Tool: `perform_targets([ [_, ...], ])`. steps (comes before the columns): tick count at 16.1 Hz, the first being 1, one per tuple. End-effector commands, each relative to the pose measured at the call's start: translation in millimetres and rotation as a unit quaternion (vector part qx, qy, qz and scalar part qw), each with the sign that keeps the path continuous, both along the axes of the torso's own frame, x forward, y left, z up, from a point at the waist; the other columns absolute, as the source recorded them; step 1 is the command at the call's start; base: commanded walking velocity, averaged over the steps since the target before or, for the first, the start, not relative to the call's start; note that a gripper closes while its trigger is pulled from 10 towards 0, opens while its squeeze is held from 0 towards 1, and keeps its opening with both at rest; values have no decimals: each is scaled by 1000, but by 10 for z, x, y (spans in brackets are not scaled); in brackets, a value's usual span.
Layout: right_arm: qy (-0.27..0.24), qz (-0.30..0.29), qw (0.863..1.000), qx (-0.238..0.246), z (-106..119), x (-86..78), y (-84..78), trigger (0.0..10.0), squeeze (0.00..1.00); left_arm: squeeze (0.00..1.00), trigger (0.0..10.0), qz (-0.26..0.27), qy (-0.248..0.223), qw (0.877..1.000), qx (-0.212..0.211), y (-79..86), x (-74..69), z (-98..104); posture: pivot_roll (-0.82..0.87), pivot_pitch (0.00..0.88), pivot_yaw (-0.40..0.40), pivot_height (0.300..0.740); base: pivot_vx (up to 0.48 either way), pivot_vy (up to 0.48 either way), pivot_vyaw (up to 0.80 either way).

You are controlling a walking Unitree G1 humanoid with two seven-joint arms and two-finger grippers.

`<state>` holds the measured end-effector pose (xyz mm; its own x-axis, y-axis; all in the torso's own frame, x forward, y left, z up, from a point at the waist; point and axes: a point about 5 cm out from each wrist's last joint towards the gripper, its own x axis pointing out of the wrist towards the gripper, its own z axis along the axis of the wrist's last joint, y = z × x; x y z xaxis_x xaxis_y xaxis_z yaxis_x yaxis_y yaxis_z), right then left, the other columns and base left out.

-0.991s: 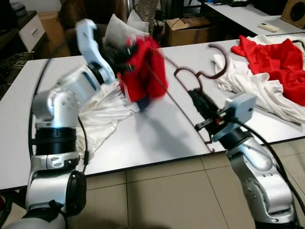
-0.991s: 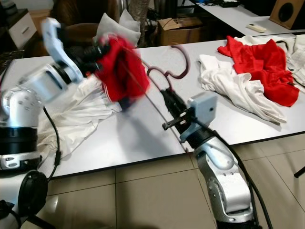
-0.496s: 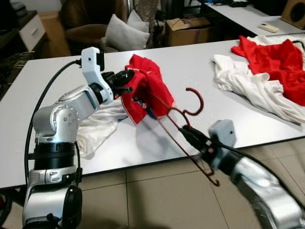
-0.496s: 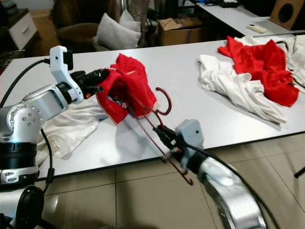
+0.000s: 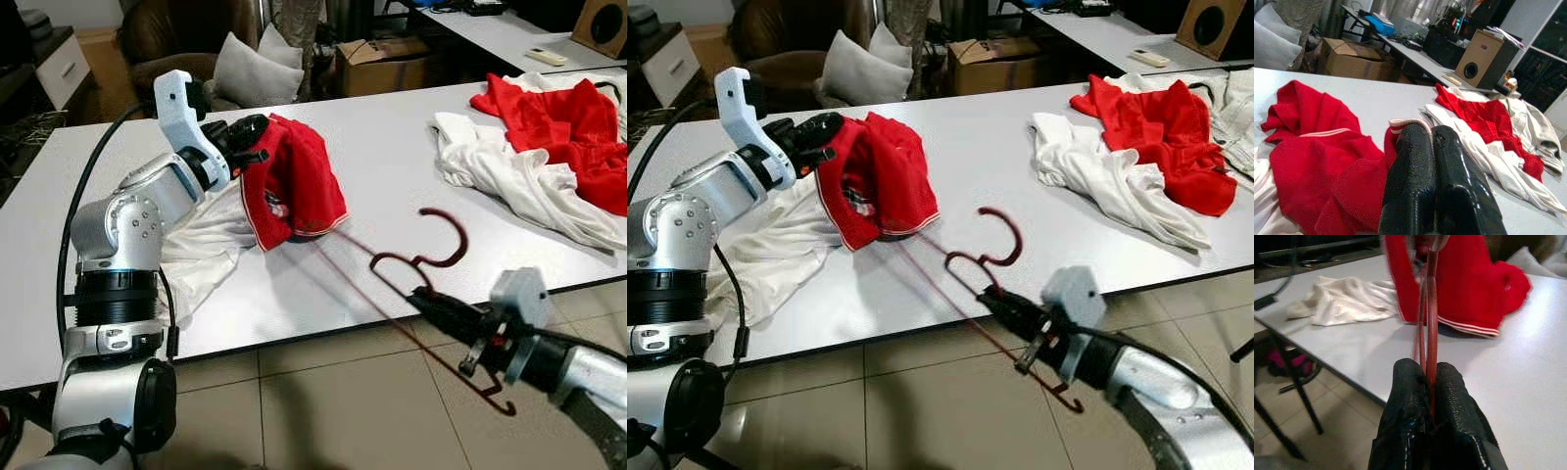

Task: Hang hanger

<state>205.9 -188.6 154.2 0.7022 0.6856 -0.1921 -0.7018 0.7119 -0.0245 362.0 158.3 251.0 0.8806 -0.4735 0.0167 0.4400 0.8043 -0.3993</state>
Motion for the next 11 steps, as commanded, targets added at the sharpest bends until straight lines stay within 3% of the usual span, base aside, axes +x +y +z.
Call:
perform_targets([
  [1, 4, -32, 999, -7, 1, 58, -83, 10000, 0, 0, 0, -21, -5, 1000, 4, 1, -45, 30, -115, 0, 100, 740, 0, 0, 0],
  [5, 10, -55, 998, 19, -78, 280, -24, 10000, 0, 0, 0, -117, 2, 993, -7, -105, -222, 33, -102, 0, 94, 740, 0, 0, 0],
  [7, 11, -94, 995, 30, -125, 426, -68, 10000, 0, 0, 0, -131, 6, 991, -5, -114, -276, 20, -92, 0, 87, 740, 0, 0, 0],
  [9, -27, -156, 987, 33, -42, 586, -172, 10000, 0, 0, 0, -130, 14, 991, 8, -70, -316, -22, -89, 0, 85, 740, 0, 0, 0],
  [11, -108, -201, 970, 83, 290, 697, -243, 10000, 0, 0, 0, -105, 34, 992, 68, 37, -349, -178, -88, 0, 80, 740, 0, 0, 0],
])
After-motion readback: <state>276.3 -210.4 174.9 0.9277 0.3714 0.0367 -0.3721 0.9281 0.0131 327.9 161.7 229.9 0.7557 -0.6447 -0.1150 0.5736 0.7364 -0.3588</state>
